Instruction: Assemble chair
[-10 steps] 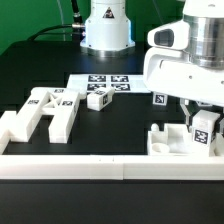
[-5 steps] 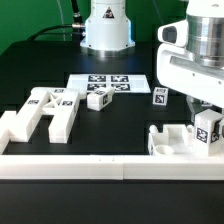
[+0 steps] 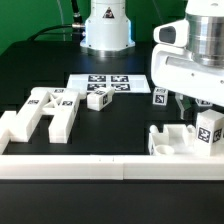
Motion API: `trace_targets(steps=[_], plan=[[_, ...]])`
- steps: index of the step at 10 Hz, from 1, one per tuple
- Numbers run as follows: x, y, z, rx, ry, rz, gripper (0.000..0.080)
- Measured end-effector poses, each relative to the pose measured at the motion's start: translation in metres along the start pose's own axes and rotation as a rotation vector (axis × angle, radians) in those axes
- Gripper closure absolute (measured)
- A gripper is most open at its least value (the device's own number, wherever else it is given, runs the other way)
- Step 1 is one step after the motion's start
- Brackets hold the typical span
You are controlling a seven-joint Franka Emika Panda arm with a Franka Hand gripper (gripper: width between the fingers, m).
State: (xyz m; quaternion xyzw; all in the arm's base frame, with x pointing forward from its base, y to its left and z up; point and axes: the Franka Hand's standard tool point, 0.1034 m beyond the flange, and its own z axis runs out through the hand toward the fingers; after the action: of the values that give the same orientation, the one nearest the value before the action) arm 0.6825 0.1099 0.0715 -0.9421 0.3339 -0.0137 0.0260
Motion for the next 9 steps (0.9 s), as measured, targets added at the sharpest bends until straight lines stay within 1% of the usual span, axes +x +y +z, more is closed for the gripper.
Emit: trace_targets(steps=[2,4,9], plan=[[-0.0019,-0.0022,-0.0001,0.002,0.0,-0.137,0.0152],[-0.0014,-0.0025,-0.0005,0.003,0.001,-0.356,0.015],[-0.001,-0.0023,-0.0006,0.002,0.003,-0.657,0.015]])
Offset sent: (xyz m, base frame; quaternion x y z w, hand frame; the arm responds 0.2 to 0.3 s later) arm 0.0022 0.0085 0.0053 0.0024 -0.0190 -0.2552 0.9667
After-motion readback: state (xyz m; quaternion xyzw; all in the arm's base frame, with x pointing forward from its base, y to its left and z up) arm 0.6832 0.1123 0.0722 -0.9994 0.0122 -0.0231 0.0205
